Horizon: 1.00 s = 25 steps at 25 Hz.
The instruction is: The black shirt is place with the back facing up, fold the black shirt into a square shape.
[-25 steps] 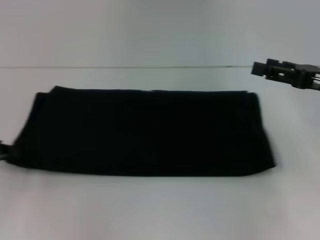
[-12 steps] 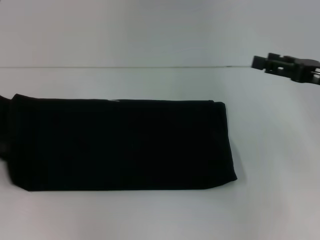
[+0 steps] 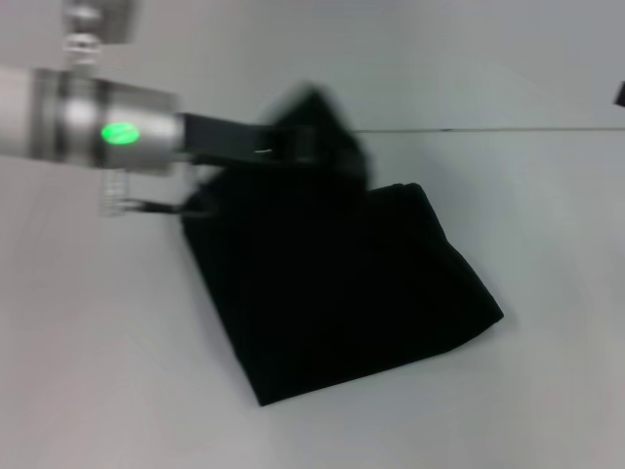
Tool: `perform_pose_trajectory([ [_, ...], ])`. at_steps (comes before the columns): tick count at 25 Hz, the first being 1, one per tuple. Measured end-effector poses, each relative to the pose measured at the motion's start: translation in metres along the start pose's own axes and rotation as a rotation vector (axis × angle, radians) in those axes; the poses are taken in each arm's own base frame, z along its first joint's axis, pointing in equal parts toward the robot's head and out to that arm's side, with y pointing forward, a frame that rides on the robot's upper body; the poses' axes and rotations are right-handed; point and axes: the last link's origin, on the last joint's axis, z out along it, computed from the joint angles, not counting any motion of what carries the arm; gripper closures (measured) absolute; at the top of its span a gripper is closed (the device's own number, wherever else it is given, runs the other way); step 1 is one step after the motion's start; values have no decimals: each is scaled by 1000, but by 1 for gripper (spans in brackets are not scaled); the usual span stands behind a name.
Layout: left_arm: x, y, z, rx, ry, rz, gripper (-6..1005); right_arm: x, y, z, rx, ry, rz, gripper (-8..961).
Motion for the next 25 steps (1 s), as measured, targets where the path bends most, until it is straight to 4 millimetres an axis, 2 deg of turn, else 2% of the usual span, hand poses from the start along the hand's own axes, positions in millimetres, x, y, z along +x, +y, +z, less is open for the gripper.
perform_pose_trajectory([
  [2,1,7,35,-32,25,6,837,-1,-4,-9,16,-1,-1,22],
  [5,-15,5,80,-63,102,-16,828,-3,-9,-19,35,4,-5,22],
  [9,-55,-15,114,-43,234,-128,816,-3,-11,-23,42,13,-12,23],
  [10,-68,-19,117,-39,266,-145,813,-2,-11,-23,41,15,-14,23],
  [13,-87,-17,118,-75,331,-147,805,0,-10,-21,36,25,-13,23],
  [18,-93,2,111,-225,380,-106,790,7,-8,-15,33,80,16,23],
  [22,-92,15,96,-344,396,-45,612,13,-9,-8,45,161,83,24],
  [25,-92,5,74,-323,441,-14,497,16,-10,-4,58,226,139,24],
])
